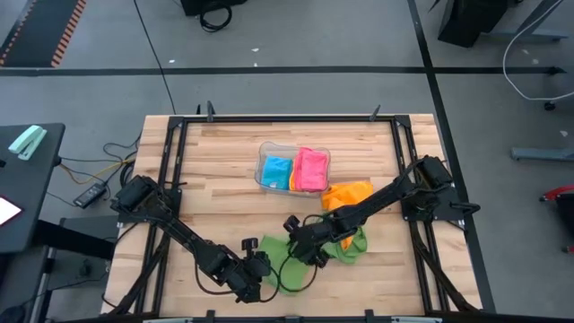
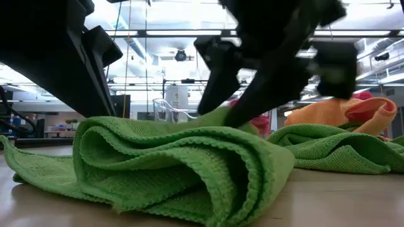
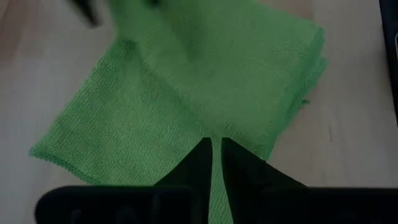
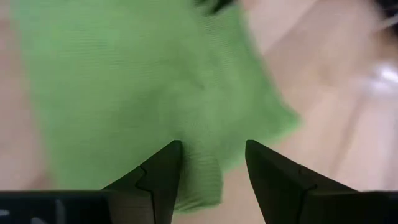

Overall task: Fold microfiber towels
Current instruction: Fold the top green microfiber cloth

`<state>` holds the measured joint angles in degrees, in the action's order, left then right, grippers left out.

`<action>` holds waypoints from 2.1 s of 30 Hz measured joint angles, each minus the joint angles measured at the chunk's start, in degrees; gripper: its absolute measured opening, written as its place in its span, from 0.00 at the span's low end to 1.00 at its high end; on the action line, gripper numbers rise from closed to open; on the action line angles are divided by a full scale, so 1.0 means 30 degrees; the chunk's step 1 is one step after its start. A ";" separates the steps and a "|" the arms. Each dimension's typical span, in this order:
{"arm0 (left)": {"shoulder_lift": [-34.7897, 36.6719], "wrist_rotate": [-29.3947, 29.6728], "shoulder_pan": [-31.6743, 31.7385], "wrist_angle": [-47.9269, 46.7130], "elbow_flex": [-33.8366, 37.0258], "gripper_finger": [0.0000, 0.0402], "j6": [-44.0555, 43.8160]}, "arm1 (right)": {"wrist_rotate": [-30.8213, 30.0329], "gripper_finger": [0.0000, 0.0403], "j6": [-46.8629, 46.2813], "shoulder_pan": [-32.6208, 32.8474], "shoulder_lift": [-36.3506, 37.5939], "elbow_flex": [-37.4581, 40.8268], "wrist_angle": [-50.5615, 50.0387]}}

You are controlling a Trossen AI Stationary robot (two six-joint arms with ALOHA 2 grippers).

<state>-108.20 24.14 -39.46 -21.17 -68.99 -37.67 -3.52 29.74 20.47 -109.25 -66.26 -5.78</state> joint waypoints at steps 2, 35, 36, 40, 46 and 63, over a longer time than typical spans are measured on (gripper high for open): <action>0.0000 0.0000 0.0027 0.0033 0.0000 0.12 0.0196 | -0.0047 0.47 0.0486 -0.0488 -0.0014 0.0655 0.1787; 0.0459 -0.0505 -0.0651 0.0580 0.0000 0.10 0.0228 | 0.3639 0.47 -0.2020 -0.0350 0.2813 0.0907 0.0991; 0.0459 -0.0498 -0.0646 0.0761 0.0000 0.11 0.0325 | 0.3648 0.47 -0.2179 -0.0250 0.2797 0.1109 0.1223; 0.0459 -0.0070 -0.0503 0.1765 0.0000 0.10 0.0588 | 0.3641 0.47 -0.2909 0.0072 0.2784 0.1434 0.2213; 0.0452 0.1276 -0.0176 0.2356 0.0007 0.08 0.1791 | 0.3087 0.47 -0.3076 0.0908 0.2784 0.1434 0.2075; -0.1275 0.0986 0.1469 0.2645 0.0029 0.08 0.1782 | -0.4706 0.47 -0.1570 0.4022 0.2558 0.1441 -0.0549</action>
<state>-112.03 27.10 -35.05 -13.23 -68.90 -32.32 -17.64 25.03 32.54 -101.58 -61.93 -7.43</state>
